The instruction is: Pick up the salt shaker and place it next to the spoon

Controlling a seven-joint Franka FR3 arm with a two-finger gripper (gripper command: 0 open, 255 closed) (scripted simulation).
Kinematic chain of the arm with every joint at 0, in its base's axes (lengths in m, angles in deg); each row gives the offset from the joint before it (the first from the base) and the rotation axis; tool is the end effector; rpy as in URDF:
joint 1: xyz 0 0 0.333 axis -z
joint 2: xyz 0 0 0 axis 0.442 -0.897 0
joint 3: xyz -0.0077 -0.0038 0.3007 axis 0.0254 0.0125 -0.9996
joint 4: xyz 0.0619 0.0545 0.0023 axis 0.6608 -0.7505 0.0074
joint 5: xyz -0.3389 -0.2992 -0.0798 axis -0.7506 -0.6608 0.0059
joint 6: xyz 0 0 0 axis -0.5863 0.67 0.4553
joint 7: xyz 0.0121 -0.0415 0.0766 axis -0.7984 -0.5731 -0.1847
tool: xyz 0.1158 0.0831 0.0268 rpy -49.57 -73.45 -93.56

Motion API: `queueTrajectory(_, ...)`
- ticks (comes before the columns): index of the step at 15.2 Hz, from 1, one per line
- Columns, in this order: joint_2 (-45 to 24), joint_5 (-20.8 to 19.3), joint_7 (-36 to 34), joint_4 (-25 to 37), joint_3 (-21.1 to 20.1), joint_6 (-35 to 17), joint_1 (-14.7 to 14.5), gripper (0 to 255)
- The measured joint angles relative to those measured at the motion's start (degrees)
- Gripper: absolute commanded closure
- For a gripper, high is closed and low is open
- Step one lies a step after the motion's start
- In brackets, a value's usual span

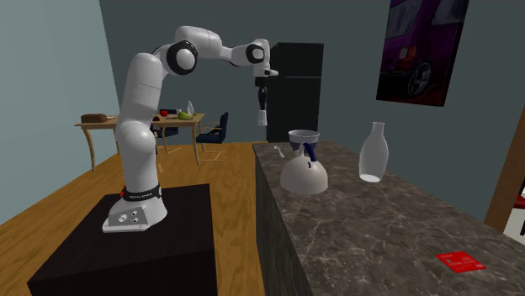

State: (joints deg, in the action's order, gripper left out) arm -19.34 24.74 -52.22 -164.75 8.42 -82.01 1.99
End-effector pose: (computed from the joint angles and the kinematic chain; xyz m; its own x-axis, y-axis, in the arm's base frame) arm 0.6210 0.3532 0.4985 0.9935 -0.1135 0.0092 -0.1136 -0.9935 0.0088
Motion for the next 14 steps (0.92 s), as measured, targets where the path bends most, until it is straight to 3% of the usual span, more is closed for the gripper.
queueTrajectory(3,-4.8,-0.8,-2.9,7.1,-0.8,2.4,-2.4,255)
queueTrajectory(6,-13.4,-2.2,-6.0,20.6,-1.5,7.5,-5.9,255)
queueTrajectory(8,-15.1,-2.4,-6.8,22.3,-1.5,7.5,-6.7,255)
queueTrajectory(14,-13.6,-2.3,-7.3,15.5,-1.6,2.2,-6.5,255)
